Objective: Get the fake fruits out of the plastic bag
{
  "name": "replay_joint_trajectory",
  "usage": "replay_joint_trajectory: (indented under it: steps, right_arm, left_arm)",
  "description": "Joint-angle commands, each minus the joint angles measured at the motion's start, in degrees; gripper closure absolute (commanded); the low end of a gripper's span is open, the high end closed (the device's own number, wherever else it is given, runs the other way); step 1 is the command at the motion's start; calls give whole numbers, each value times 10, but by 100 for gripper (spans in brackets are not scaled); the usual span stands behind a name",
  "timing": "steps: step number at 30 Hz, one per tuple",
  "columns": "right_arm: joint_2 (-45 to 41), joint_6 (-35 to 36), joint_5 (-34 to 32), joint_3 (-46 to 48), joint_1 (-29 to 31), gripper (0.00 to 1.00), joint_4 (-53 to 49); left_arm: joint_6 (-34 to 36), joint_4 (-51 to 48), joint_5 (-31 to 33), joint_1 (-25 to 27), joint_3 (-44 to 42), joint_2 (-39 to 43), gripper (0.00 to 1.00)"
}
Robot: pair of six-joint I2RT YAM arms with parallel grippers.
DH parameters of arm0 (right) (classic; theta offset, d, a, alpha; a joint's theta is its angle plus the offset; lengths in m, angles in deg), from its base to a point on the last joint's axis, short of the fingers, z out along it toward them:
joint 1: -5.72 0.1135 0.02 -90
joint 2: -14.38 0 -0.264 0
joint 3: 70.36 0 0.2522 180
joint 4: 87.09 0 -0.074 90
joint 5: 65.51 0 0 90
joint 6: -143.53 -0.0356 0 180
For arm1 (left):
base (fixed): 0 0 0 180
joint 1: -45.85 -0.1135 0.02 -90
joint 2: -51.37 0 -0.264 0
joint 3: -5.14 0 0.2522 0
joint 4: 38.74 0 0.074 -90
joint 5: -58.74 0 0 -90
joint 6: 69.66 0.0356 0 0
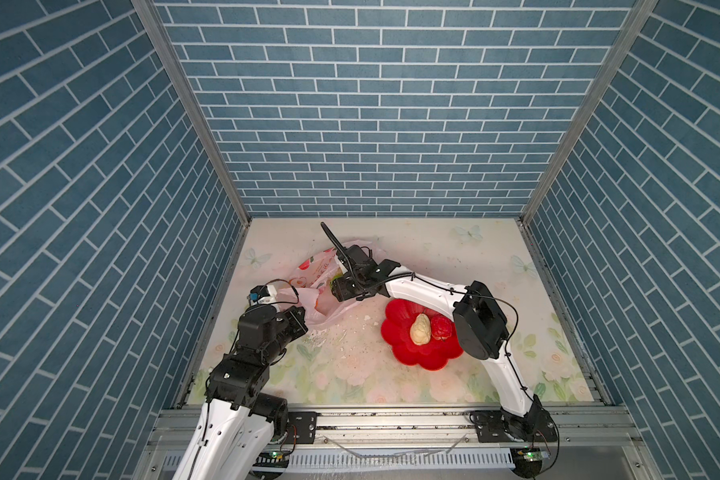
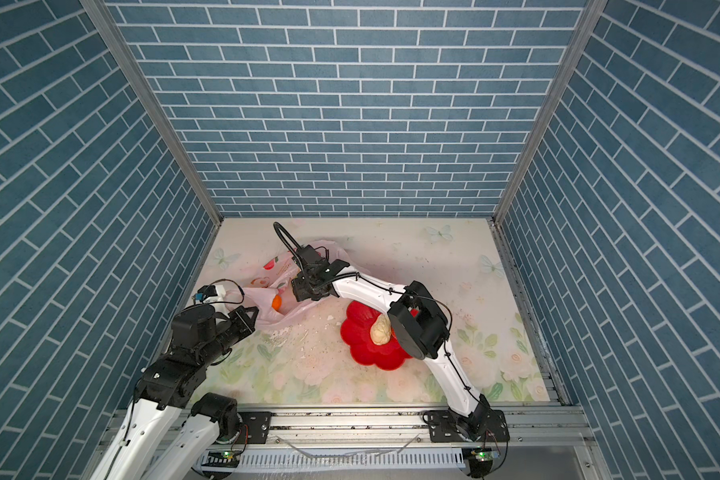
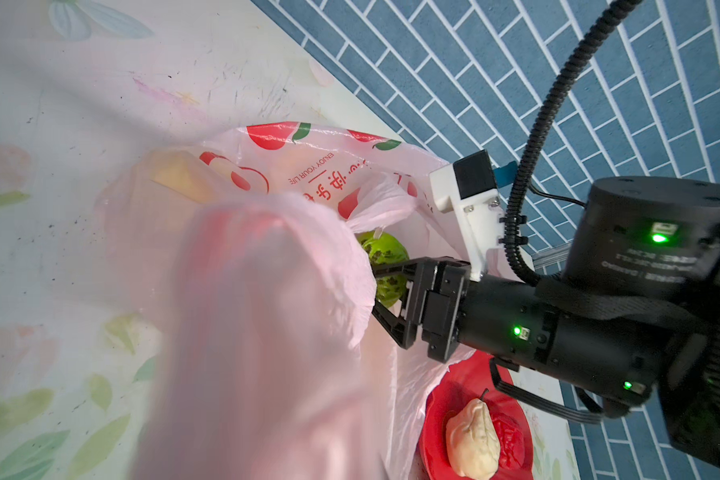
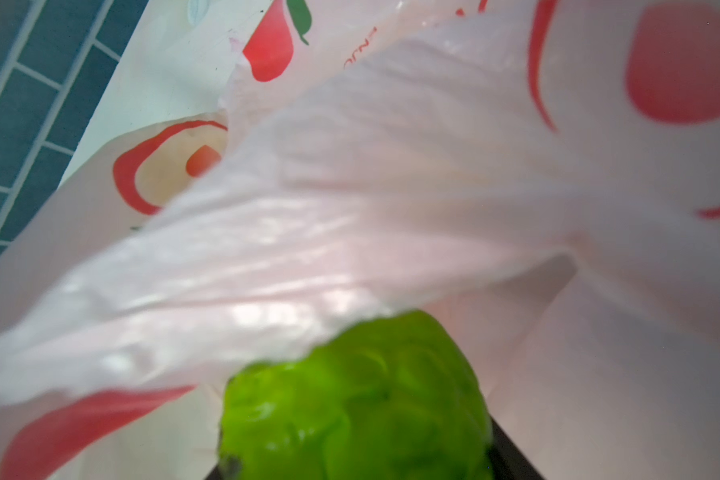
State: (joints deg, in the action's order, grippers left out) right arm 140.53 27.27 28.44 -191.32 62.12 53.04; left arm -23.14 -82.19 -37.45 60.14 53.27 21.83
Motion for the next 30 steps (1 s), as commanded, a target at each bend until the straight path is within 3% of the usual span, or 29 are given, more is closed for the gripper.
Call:
replay_joint_trajectory:
  steps: [1, 15, 30]
  right_arm:
    - [-65, 36, 7, 10, 8, 83, -36]
    - [-215, 27, 32, 68, 20, 83, -98]
    - [-441, -28, -103, 276, 19, 83, -219]
  left_arm:
    - [13, 15, 9, 2, 10, -2, 100]
    - [10, 37, -5, 2, -18, 2, 100]
    - [13, 64, -6, 3, -25, -21, 100]
